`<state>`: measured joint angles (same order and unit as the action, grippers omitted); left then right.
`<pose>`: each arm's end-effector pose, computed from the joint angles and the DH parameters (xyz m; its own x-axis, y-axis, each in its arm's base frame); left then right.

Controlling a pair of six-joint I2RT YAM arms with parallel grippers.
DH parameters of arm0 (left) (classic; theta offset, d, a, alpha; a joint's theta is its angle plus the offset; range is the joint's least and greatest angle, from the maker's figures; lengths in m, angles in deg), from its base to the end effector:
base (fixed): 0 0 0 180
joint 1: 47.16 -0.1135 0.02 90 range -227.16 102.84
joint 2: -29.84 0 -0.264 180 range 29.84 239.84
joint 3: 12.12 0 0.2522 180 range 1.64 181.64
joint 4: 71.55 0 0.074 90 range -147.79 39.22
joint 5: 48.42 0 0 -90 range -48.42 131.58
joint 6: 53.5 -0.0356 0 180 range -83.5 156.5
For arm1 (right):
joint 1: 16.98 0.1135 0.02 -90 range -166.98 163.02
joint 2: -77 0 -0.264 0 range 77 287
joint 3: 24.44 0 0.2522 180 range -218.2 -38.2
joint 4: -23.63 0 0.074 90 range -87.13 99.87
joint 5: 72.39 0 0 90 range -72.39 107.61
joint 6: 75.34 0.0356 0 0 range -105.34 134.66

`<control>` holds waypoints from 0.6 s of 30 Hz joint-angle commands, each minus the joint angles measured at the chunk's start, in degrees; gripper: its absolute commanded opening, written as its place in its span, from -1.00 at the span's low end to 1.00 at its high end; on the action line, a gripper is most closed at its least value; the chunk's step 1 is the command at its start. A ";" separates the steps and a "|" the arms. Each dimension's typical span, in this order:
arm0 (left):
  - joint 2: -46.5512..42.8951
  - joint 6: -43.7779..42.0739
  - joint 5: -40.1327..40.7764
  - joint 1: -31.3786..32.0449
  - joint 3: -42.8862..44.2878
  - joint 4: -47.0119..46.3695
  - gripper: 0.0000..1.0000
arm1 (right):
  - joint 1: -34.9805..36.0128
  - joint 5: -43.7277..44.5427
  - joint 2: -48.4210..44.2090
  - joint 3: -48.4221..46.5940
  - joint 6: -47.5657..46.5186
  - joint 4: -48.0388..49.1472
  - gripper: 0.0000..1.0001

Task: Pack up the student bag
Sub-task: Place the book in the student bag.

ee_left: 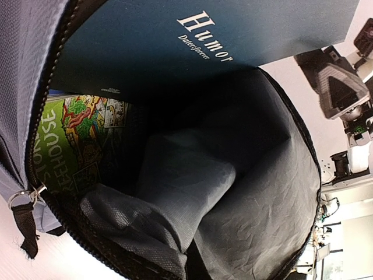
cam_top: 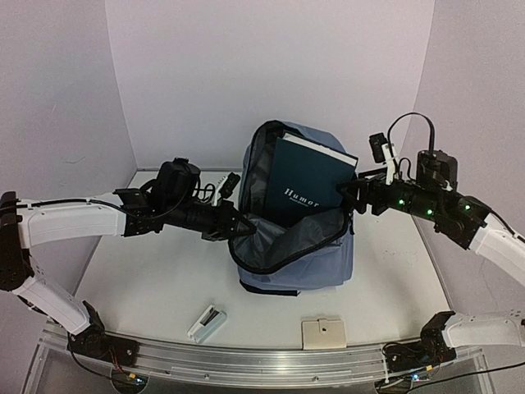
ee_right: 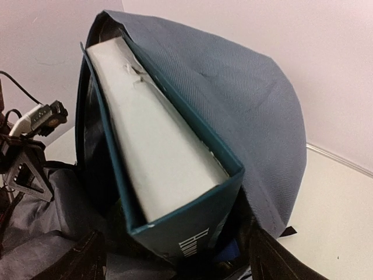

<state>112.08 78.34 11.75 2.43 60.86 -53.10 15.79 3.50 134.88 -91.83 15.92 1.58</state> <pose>0.1979 -0.2598 0.2857 -0.8556 0.1123 -0.5053 0.5037 0.4053 -0.7629 0.1923 0.1341 0.3552 -0.1985 -0.1024 -0.9747 -0.7208 0.6891 0.0744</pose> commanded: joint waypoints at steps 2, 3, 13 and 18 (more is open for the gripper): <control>-1.86 -1.10 -1.13 0.43 0.33 -3.66 -1.00 | -0.20 1.22 -4.82 -1.66 3.09 1.99 0.63; -1.82 -1.14 -0.96 0.43 0.38 -3.70 -1.00 | -0.18 0.40 -5.26 -1.78 3.16 2.15 0.65; -1.66 -1.39 -1.69 0.44 0.68 -3.07 -1.00 | -0.25 -0.78 3.17 -5.22 -4.87 2.64 0.77; -1.73 -1.65 -1.40 0.43 0.91 -1.52 -0.99 | -0.21 -5.81 8.34 -8.82 -7.07 5.81 0.50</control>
<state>112.08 78.28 11.51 2.43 60.77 -53.36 15.77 2.35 140.87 -96.03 11.98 2.76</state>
